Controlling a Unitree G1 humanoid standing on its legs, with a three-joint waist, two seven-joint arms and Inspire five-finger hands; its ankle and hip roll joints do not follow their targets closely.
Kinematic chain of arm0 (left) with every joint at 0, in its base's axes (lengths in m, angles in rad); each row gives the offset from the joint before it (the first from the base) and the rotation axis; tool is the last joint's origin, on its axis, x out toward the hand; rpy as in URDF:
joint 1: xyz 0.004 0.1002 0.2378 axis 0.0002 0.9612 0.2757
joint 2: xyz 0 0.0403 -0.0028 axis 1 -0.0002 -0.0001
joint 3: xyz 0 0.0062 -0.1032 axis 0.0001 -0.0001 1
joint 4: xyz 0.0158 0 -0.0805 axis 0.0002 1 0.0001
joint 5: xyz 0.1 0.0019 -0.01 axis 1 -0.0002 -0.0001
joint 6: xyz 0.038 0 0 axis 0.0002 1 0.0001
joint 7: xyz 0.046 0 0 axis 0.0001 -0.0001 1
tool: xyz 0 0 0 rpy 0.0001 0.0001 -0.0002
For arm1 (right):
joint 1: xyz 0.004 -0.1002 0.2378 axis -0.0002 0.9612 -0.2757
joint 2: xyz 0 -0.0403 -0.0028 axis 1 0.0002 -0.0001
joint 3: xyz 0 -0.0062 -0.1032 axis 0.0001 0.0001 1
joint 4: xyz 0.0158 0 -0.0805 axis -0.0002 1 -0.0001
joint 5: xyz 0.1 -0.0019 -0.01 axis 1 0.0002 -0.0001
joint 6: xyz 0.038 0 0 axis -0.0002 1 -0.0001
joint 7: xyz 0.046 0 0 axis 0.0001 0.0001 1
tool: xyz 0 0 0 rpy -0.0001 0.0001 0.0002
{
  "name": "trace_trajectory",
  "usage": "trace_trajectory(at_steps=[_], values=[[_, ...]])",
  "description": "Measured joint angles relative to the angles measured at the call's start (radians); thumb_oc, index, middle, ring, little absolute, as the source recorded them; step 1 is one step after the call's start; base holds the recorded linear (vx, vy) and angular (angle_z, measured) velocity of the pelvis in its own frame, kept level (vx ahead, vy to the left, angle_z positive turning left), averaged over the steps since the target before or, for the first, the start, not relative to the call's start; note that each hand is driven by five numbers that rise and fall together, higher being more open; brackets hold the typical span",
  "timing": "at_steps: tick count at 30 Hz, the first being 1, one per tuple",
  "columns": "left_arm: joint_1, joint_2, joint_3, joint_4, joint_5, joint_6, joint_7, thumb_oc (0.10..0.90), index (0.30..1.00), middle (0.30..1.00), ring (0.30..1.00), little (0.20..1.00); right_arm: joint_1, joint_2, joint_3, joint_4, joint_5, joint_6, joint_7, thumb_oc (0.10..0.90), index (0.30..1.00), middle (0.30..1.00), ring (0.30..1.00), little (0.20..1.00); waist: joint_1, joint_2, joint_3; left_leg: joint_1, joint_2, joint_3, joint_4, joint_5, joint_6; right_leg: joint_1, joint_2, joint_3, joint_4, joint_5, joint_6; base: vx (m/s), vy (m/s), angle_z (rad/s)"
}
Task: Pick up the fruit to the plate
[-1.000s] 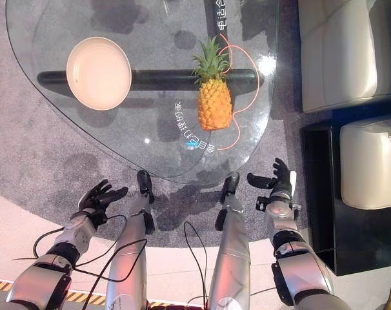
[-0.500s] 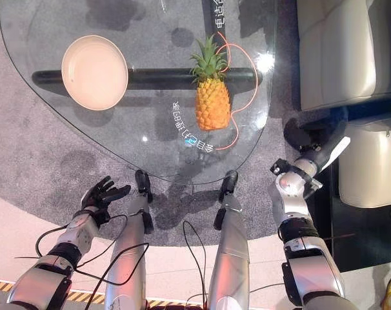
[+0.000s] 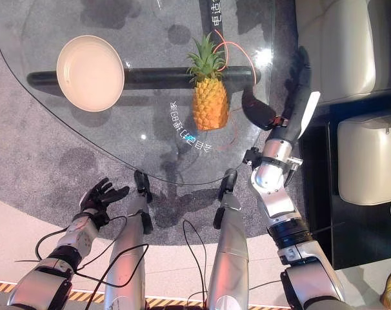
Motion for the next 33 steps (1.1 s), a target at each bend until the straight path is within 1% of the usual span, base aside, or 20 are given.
trace_trajectory(at_steps=[6, 13, 20, 22, 25, 31, 33], values=[[0.014, -0.008, 0.000, 0.000, 0.000, -0.013, -0.001, 0.800, 0.900, 0.900, 0.900, 0.900, 0.002, 0.000, 0.059, -0.060, 0.001, 0.039, 0.061, 0.800, 0.900, 0.900, 0.900, 0.900, -0.001, 0.000, 0.000, 0.016, -0.002, 0.010, -0.011, 0.000, 0.001, 0.002, -0.003, 0.004, 0.003, 0.000, 0.001, 0.01, 0.005, -0.02], [0.021, -0.036, 0.000, 0.012, 0.000, -0.014, -0.015, 0.800, 0.900, 0.900, 0.900, 0.900, 0.001, 0.001, 0.108, -0.061, 0.015, 0.083, 0.121, 0.800, 0.900, 0.900, 0.900, 0.900, 0.003, 0.000, 0.000, 0.016, -0.006, 0.010, -0.015, 0.003, -0.003, 0.002, -0.007, 0.003, 0.003, 0.000, 0.002, 0.00, 0.000, 0.00], [0.021, -0.036, -0.001, 0.019, 0.000, -0.014, -0.020, 0.800, 0.900, 0.900, 0.900, 0.900, 0.000, 0.000, 0.127, -0.061, 0.079, 0.091, 0.145, 0.800, 0.900, 0.900, 0.900, 0.900, 0.005, 0.001, 0.000, 0.020, -0.007, 0.011, -0.015, 0.003, -0.002, 0.003, -0.009, 0.003, 0.006, 0.000, 0.002, 0.00, 0.000, 0.00], [0.021, -0.036, -0.003, 0.019, 0.000, -0.013, -0.021, 0.800, 0.900, 0.900, 0.900, 0.900, -0.003, -0.001, 0.139, -0.061, 0.083, 0.120, 0.148, 0.800, 0.900, 0.900, 0.900, 0.900, 0.006, 0.002, 0.001, 0.023, -0.007, 0.011, -0.016, 0.003, -0.002, 0.006, -0.009, 0.003, 0.006, 0.000, 0.002, 0.00, 0.000, 0.00], [0.021, -0.036, -0.004, 0.020, 0.000, -0.013, -0.021, 0.800, 0.900, 0.900, 0.900, 0.900, -0.003, -0.002, 0.154, -0.061, 0.092, 0.146, 0.150, 0.800, 0.900, 0.900, 0.900, 0.900, 0.012, 0.002, 0.001, 0.034, -0.007, 0.012, -0.019, 0.003, -0.002, 0.015, -0.009, 0.003, 0.005, 0.000, 0.003, 0.00, 0.000, 0.00], [0.021, -0.036, -0.009, 0.020, 0.000, -0.011, -0.022, 0.800, 0.900, 0.900, 0.900, 0.900, -0.010, -0.009, 0.154, -0.061, 0.113, 0.157, 0.140, 0.800, 0.900, 0.900, 0.900, 0.900, 0.021, 0.002, 0.001, 0.040, -0.009, 0.013, -0.032, 0.009, 0.000, 0.015, -0.010, 0.003, 0.005, -0.001, 0.003, 0.00, 0.000, 0.00], [0.021, -0.036, -0.009, 0.020, 0.000, -0.011, -0.021, 0.800, 0.900, 0.900, 0.900, 0.900, -0.013, -0.009, 0.154, -0.061, 0.122, 0.170, 0.136, 0.800, 0.900, 0.900, 0.900, 0.900, 0.024, 0.002, 0.001, 0.040, -0.009, 0.013, -0.032, 0.009, -0.001, 0.015, -0.010, 0.003, 0.005, -0.002, 0.003, 0.00, 0.000, 0.00]])
